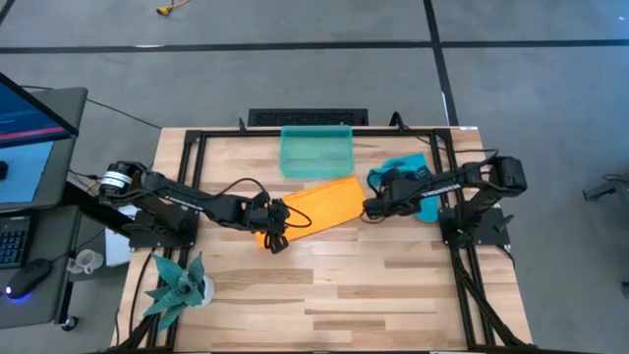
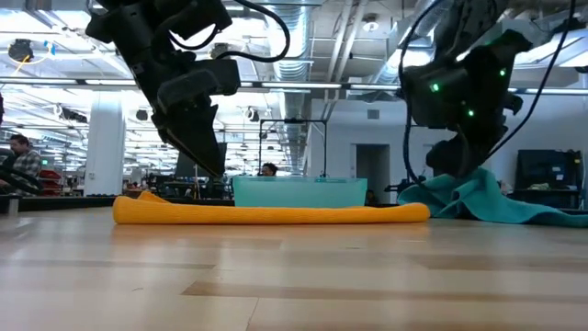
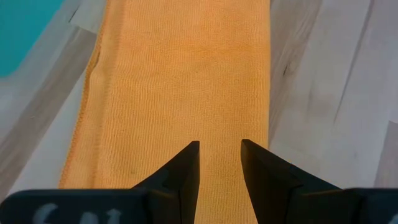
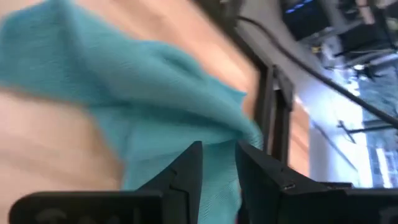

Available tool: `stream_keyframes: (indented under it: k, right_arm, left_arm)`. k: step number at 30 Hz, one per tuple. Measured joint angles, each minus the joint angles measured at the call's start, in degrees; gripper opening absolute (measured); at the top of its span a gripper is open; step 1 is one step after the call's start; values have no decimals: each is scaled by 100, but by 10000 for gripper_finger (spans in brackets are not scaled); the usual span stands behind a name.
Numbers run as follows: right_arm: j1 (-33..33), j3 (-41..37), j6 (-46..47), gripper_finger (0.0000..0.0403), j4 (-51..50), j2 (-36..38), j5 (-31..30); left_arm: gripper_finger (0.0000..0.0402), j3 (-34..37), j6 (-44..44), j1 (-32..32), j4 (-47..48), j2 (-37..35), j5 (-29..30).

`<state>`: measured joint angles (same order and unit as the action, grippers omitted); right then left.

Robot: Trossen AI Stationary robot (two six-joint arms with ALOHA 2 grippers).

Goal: Roll microfiber towels into tight, uniform cylinder then place into a basket
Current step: Roll the yellow microfiber cloth on the table

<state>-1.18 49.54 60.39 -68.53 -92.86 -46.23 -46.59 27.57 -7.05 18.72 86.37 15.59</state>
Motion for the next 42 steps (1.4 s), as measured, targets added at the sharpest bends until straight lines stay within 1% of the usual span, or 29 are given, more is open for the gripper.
stream_keyframes:
  k: [2,8,10,12,14,20,23,26,29,33,35,38,42]
  right_arm:
    - [111,147,-77,120,1,0,117]
    - [563,664,-370,120,49,0,120]
    - [771,841,-608,120,234,0,127]
    - [978,964,-1011,120,657,0,192]
    - [1155,1026,-1607,120,1294,0,443]
    - [1419,945,-3682,120,3449,-18,1707]
    - [1431,843,-4294,120,4045,-20,2206]
    - [1428,818,-4530,120,4119,-20,2543]
    - [1431,818,-4543,120,4048,-20,2695]
    - [1433,816,-4544,120,3898,-3,2712]
    - [1434,813,-4543,120,3849,13,2710]
    - [1461,813,-4543,120,3837,13,2706]
    - [1472,813,-4585,120,3780,13,2703]
  left_arm:
    - [109,0,0,0,0,0,0]
    - [109,0,-4,0,0,0,0]
    - [109,0,-60,0,0,0,4]
    - [109,0,-134,1,1,0,7]
    - [109,0,-160,2,0,0,7]
    - [109,0,-255,2,-20,0,19]
    - [109,0,-458,2,-22,0,70]
    - [109,0,-490,2,-22,0,132]
    - [109,0,-490,2,-44,0,168]
    - [109,-7,-623,2,-317,243,169]
    - [109,-11,-910,2,-611,479,131]
    - [109,-33,-1235,17,-605,720,124]
    - [109,-61,-1084,72,-615,807,67]
